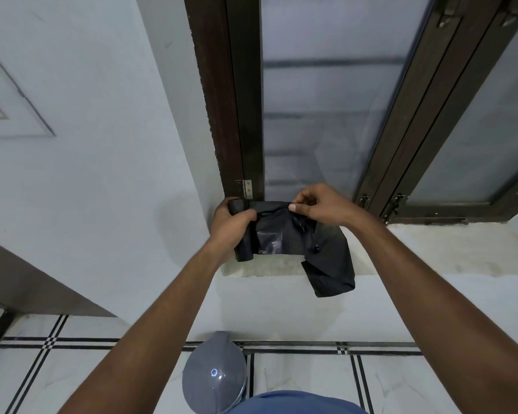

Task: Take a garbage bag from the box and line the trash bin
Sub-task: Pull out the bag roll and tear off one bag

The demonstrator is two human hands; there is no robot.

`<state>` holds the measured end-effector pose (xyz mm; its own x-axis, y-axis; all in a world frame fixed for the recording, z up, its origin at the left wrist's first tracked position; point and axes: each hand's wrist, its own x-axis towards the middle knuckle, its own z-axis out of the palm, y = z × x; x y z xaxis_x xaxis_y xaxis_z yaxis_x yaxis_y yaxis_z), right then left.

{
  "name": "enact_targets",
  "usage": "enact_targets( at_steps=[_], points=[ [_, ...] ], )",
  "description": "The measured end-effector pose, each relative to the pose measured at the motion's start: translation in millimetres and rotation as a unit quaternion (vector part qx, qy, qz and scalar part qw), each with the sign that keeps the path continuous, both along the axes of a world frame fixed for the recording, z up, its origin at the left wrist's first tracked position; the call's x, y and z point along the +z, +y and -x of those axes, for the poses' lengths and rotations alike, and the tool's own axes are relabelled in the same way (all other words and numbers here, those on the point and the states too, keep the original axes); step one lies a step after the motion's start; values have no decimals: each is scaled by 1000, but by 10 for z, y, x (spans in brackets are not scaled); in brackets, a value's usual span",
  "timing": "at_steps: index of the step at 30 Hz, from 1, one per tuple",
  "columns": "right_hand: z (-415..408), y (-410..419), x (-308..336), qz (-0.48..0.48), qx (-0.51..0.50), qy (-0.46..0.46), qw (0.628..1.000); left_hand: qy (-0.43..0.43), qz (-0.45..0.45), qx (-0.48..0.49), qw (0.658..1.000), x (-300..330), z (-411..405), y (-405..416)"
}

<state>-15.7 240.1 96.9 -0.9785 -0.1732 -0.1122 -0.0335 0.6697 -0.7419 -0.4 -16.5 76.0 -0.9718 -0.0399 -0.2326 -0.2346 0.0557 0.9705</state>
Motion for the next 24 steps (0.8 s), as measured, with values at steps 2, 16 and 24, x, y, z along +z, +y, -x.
enact_targets(
  at_steps=[2,16,24],
  points=[
    [-2,-41,7,14,11,-2,1000,-7,-2,0,1000,20,-1,18],
    [-76,-320,84,52,22,38,998,28,-1,-7,1000,29,-16,40],
    [-102,-381,76,32,2,53,998,12,13,-66,998,60,0,52]
  ],
)
